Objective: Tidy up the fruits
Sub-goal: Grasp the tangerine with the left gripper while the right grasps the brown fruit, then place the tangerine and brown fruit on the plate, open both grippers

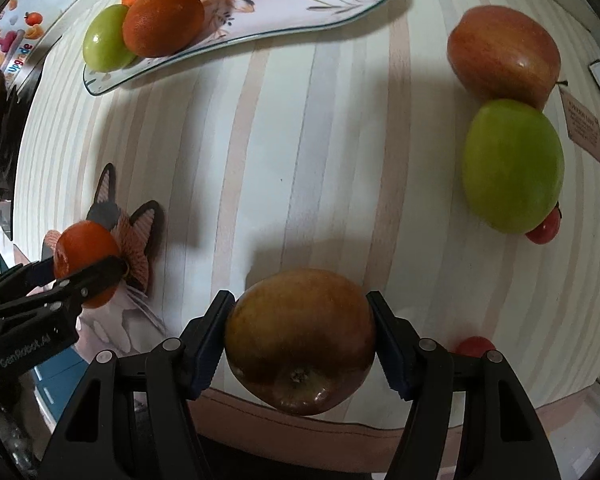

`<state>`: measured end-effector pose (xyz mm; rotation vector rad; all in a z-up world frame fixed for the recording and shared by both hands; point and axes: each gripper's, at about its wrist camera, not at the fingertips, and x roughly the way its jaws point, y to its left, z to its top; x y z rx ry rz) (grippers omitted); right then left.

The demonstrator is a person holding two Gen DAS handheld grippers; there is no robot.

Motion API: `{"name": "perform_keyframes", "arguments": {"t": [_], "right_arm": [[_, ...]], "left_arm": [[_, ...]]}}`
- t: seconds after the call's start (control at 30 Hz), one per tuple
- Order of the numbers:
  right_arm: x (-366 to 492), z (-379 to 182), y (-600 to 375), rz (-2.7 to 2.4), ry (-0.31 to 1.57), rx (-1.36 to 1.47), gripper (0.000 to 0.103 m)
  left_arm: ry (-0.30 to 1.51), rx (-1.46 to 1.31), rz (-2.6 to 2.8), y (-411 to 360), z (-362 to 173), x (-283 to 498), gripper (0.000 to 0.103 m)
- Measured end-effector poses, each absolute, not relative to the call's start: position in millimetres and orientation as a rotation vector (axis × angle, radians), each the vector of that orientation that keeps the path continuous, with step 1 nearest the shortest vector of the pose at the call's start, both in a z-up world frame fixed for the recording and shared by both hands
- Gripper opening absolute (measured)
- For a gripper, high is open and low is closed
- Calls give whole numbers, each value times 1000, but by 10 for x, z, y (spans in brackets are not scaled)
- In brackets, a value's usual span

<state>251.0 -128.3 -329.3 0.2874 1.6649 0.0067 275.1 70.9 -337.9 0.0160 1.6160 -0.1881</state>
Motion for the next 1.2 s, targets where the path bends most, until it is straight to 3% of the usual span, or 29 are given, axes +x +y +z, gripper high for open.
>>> {"name": "perform_keyframes", "arguments": {"t": [0.37, 0.7, 0.93, 1.2], "right_arm": [[2438, -3166, -1314, 18, 1629, 276, 68], [2648, -2627, -1648, 20, 1478, 434, 68], [3269, -2337, -1812, -4, 1372, 394, 68], [3829, -2621, -1658, -31, 1378, 307, 68]], "left_arm": [[1592, 26, -179, 582, -3355, 2808, 64], [1495, -31, -227, 477, -2600, 3038, 64], [1387, -39, -226, 550, -2058, 3706, 64], [1400, 64, -158, 593, -2349, 4536, 64]]}}
